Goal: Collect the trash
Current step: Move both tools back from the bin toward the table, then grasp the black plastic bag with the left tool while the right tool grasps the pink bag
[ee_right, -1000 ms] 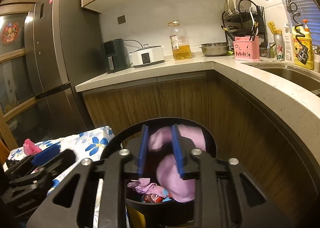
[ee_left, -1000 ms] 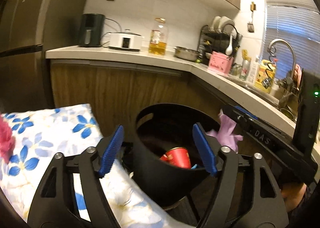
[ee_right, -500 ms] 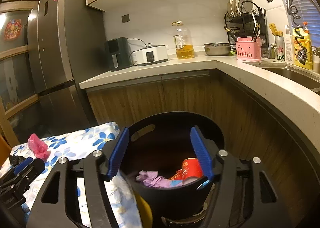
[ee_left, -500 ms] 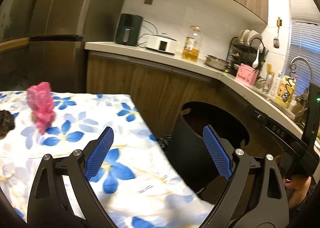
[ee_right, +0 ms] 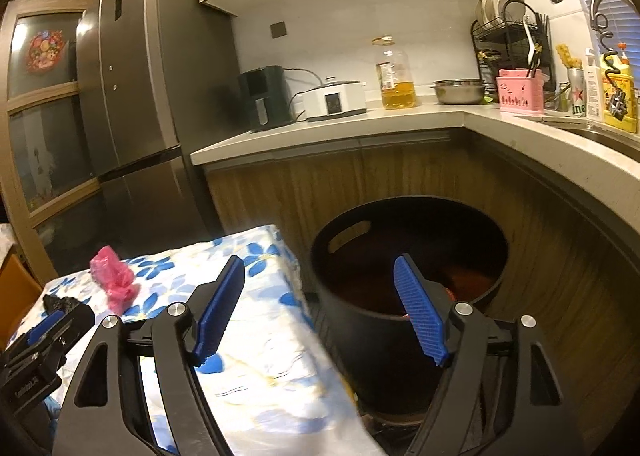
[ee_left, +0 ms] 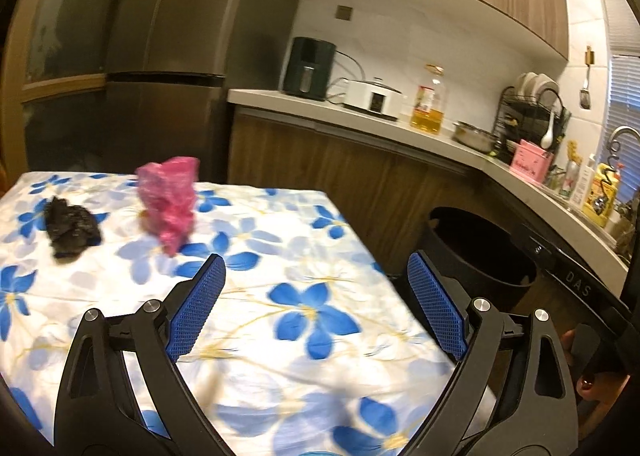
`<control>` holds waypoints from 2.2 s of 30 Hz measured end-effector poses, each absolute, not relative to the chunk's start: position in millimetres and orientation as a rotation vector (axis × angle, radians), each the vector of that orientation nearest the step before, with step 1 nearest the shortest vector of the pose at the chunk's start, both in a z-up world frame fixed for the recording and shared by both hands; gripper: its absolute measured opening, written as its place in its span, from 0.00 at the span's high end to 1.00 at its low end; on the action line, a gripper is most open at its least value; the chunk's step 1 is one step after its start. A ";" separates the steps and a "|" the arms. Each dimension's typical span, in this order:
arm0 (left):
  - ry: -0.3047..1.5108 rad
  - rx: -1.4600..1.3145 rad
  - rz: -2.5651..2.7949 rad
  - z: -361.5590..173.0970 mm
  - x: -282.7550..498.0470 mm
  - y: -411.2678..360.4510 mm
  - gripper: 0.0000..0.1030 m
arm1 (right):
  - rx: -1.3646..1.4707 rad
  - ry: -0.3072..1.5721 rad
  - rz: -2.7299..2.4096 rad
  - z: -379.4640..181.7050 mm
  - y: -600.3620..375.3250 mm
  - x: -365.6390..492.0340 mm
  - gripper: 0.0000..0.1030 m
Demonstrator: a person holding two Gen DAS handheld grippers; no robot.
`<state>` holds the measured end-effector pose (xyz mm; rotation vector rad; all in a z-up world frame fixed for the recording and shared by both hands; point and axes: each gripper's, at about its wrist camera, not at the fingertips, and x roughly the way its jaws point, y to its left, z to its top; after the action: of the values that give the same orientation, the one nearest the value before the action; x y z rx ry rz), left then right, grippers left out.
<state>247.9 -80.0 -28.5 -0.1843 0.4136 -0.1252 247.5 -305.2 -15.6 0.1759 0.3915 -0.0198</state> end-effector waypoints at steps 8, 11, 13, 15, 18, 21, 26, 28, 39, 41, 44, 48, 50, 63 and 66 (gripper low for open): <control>0.379 -0.198 0.036 -28.6 232.8 -20.4 0.12 | 0.167 0.403 0.057 -21.4 -257.6 252.9 0.27; 0.382 -0.208 0.089 -31.7 230.1 3.8 0.12 | 0.158 0.408 0.088 -23.9 -238.0 257.3 0.27; 0.383 -0.216 0.125 -33.6 228.8 20.7 0.12 | 0.157 0.414 0.112 -25.4 -223.1 261.7 0.27; 0.382 -0.219 0.158 -35.0 228.2 35.3 0.12 | 0.154 0.417 0.131 -26.6 -211.1 263.2 0.27; 0.374 -0.227 0.205 -36.7 226.8 56.4 0.12 | 0.141 0.424 0.168 -30.0 -187.8 269.1 0.27; 0.373 -0.229 0.249 -38.6 229.8 74.3 0.12 | 0.132 0.434 0.198 -34.1 -167.0 275.3 0.27; 0.379 -0.225 0.310 -42.5 242.9 97.7 0.12 | 0.117 0.446 0.245 -39.2 -136.9 284.8 0.27; 0.388 -0.219 0.331 -44.6 254.6 106.5 0.12 | 0.112 0.452 0.260 -41.5 -125.7 288.4 0.27; 0.461 -0.210 0.403 -58.6 306.3 137.5 0.12 | 0.116 0.467 0.308 -48.5 -81.9 319.0 0.27; 0.473 -0.217 0.403 -61.3 310.5 140.4 0.18 | 0.111 0.473 0.316 -50.8 -73.5 324.4 0.27; 0.519 -0.227 0.392 -68.1 318.7 144.8 0.41 | 0.108 0.482 0.327 -53.0 -63.8 333.6 0.27; 0.577 -0.269 0.374 -78.6 326.6 152.9 0.63 | 0.093 0.488 0.339 -57.1 -49.3 342.8 0.27; 0.589 -0.291 0.364 -82.0 327.1 156.2 0.72 | 0.083 0.491 0.343 -59.1 -42.6 348.2 0.27; 0.578 -0.314 0.331 -85.2 325.8 157.3 0.90 | 0.081 0.529 0.363 -70.3 -15.5 391.4 0.28; 0.578 -0.316 0.331 -85.6 326.1 157.5 0.90 | 0.074 0.562 0.379 -77.6 -8.5 398.0 0.41</control>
<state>326.1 157.5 -85.6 -0.3160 0.5777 0.3306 398.0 -8.5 -77.6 0.0735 0.5619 0.3785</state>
